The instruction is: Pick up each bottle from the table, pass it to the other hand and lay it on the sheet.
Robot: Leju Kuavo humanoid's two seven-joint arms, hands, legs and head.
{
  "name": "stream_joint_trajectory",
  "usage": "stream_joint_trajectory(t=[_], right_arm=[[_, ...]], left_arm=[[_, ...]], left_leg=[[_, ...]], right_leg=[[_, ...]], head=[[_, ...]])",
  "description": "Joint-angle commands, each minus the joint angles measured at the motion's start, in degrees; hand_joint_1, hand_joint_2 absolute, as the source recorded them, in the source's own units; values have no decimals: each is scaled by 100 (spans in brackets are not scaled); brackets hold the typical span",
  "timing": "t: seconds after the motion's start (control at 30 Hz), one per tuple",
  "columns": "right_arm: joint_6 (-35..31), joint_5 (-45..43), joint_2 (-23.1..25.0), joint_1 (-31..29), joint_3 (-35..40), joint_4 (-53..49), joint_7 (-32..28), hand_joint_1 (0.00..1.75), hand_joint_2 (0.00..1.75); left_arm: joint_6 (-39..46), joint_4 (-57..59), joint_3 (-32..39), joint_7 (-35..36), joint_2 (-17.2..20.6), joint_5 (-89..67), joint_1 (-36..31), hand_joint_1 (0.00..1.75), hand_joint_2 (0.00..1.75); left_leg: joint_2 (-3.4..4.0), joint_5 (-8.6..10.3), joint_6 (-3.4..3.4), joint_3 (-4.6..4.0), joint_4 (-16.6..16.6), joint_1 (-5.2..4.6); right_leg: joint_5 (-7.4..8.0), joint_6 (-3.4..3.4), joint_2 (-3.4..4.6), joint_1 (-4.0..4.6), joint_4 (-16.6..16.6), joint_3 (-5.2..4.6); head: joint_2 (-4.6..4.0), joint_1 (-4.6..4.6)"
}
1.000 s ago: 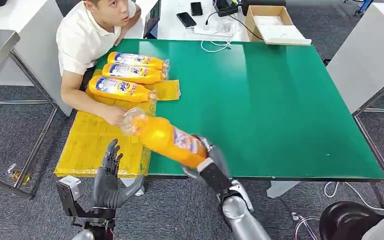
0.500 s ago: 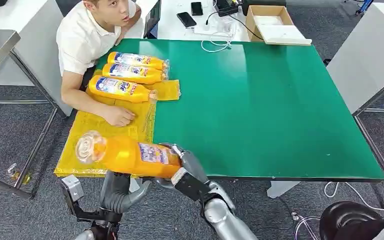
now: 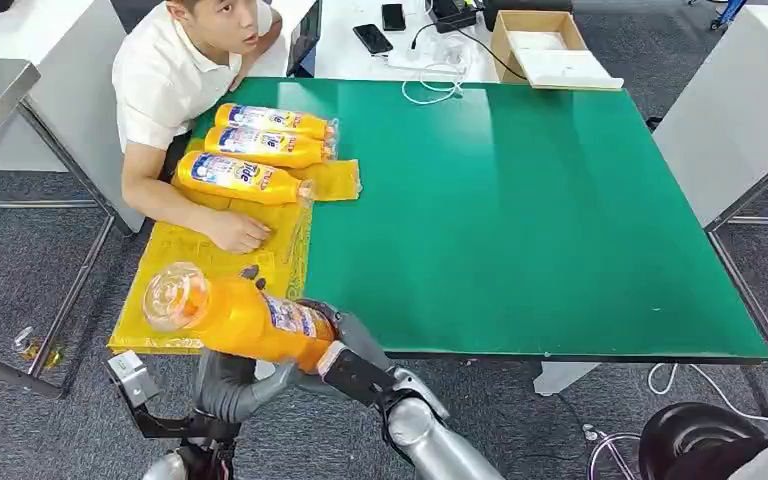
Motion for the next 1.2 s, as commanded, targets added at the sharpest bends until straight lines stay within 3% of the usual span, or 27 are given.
stream_joint_trajectory(t=[0.03,0.13,0.17,0.2,0.23,0.5,0.53,0.57,0.6,0.8,0.83,1.2], right_arm=[[79,63,41,-242,429,626,52,175,175],[156,101,3,-247,529,603,56,175,175],[174,128,-3,-245,588,610,46,175,175],[167,147,-17,-257,631,624,34,175,175],[169,146,-27,-261,647,638,18,175,175],[51,102,39,-255,685,527,4,175,175],[49,65,36,-234,659,473,-5,141,175],[34,61,25,-218,658,428,-5,21,175],[-3,42,8,-175,639,321,-35,5,175],[-104,-71,-50,104,554,-330,-323,0,175],[-96,-98,-53,143,543,-391,-362,0,0],[-235,-112,-105,372,514,-667,-520,0,0]], left_arm=[[30,259,103,-9,-50,-49,-276,0,175],[7,338,129,48,-107,9,-290,0,175],[-51,392,126,91,-117,44,-337,45,175],[-91,500,147,123,-153,85,-400,154,175],[-124,626,161,168,-187,127,-473,175,175],[-405,669,174,293,-109,251,-473,175,175],[-439,659,159,290,-99,234,-481,175,175],[-458,655,157,292,-100,225,-482,175,175],[-489,635,126,309,-82,200,-492,175,175],[-595,722,85,406,21,198,-616,175,175],[-591,728,120,406,29,199,-638,175,175],[-388,646,250,365,130,-72,-642,175,175]], left_leg=[[4,-3,-7,17,-5,2],[7,-10,-10,34,-5,2],[2,-3,-6,16,-5,0],[4,-8,-9,32,-6,1],[5,-12,-10,38,-5,1],[11,-11,-13,43,-8,1],[0,-3,-8,19,-5,2],[2,-7,-10,25,-4,3],[5,-12,-13,40,-6,0],[10,-10,-9,29,-4,1],[2,-6,-8,22,-5,1],[11,-7,-10,23,-4,1]], right_leg=[[-3,-10,-1,3,-4,15],[-11,-16,-3,4,-2,31],[-4,-9,-4,2,-3,14],[-11,-14,-5,3,-3,29],[-14,-16,-4,3,-1,34],[-13,-21,-1,4,-2,35],[-6,-12,-9,4,-4,17],[-9,-15,-8,5,-1,21],[-16,-20,-7,3,1,33],[-11,-14,-1,3,-1,23],[-10,-13,-8,3,-1,19],[-8,-14,1,3,0,17]], head=[[0,-2],[0,-2],[0,-2],[0,-2],[0,-2],[0,-2],[0,0],[0,-2],[0,-2],[0,2],[0,-2],[0,0]])
